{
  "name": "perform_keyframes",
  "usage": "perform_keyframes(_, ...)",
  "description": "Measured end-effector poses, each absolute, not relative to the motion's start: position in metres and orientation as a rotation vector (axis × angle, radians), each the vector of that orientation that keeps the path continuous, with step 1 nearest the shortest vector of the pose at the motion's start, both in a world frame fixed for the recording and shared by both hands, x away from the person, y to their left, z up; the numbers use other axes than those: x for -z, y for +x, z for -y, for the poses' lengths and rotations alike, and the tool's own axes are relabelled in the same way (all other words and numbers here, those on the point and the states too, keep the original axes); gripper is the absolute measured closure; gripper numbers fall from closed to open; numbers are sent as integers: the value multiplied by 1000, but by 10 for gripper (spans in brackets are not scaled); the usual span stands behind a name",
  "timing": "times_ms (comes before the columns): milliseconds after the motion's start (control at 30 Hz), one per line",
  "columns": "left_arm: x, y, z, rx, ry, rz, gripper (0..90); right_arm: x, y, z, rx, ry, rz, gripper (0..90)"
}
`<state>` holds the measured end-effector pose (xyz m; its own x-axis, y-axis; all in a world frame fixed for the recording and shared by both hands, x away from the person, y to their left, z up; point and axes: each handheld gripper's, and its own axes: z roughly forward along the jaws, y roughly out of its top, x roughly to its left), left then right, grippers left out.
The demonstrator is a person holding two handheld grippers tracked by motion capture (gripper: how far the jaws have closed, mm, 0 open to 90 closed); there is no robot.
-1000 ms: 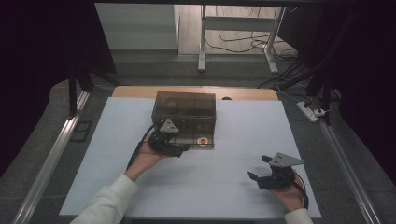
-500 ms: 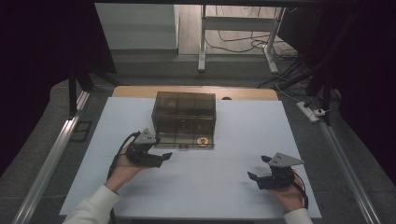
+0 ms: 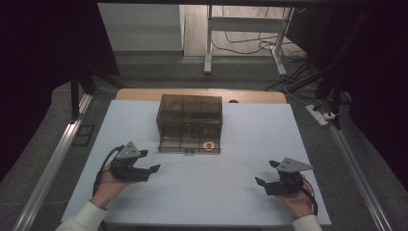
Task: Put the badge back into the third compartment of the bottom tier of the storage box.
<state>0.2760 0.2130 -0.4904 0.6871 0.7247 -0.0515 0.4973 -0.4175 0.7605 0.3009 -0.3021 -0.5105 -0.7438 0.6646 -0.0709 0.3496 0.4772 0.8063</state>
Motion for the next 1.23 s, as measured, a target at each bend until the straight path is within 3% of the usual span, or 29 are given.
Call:
perform_keyframes(367, 513, 260, -238, -343, 2098, -999, 255, 512, 301, 303, -1135, 849, -2348, 138)
perform_keyframes(1233, 516, 262, -238, -344, 2106, -987, 249, 512, 301, 305, -1134, 848, -2331, 141)
